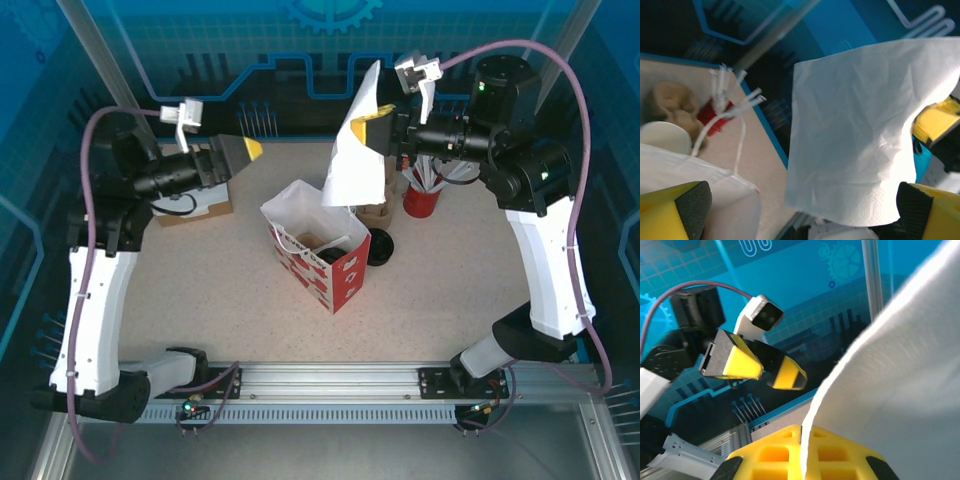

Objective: Pack the takeout coffee

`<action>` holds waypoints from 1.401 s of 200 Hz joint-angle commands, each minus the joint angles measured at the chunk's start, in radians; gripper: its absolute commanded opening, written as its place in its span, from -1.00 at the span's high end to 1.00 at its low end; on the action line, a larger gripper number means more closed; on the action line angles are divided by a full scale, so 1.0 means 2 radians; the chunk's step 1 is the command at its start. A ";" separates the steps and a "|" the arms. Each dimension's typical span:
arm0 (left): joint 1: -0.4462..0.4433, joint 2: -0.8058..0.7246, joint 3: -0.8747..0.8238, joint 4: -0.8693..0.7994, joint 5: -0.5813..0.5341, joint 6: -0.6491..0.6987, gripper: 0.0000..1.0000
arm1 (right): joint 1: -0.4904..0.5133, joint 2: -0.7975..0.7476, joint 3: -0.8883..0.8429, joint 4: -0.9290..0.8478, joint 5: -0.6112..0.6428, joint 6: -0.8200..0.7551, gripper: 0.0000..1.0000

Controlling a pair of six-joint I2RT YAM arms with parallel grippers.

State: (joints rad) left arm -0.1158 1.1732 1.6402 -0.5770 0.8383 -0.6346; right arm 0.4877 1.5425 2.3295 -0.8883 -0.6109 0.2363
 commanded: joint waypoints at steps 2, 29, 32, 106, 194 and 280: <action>-0.043 -0.007 -0.022 0.103 0.051 -0.020 -0.97 | -0.005 0.003 -0.011 0.008 -0.056 0.007 1.00; -0.083 0.005 -0.011 0.107 0.052 0.035 -0.97 | -0.004 0.004 -0.016 0.008 -0.074 0.002 1.00; -0.086 0.007 -0.010 0.108 0.053 0.040 -0.97 | -0.004 0.004 -0.017 0.008 -0.075 0.002 1.00; -0.169 0.079 0.059 0.033 0.031 0.157 -0.98 | 0.018 0.015 -0.025 0.023 -0.117 0.013 1.00; -0.193 0.096 0.078 -0.013 -0.019 0.202 0.12 | 0.023 0.012 -0.034 0.007 -0.102 0.004 0.96; -0.193 0.064 0.061 -0.121 -0.140 0.428 0.68 | 0.003 -0.099 -0.139 -0.030 0.108 -0.080 -0.08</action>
State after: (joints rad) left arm -0.4950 1.3403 1.7741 -0.7326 0.6483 -0.0231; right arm 0.5117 1.4689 2.1265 -0.9287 -0.6022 0.1493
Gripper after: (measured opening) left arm 0.178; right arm 0.511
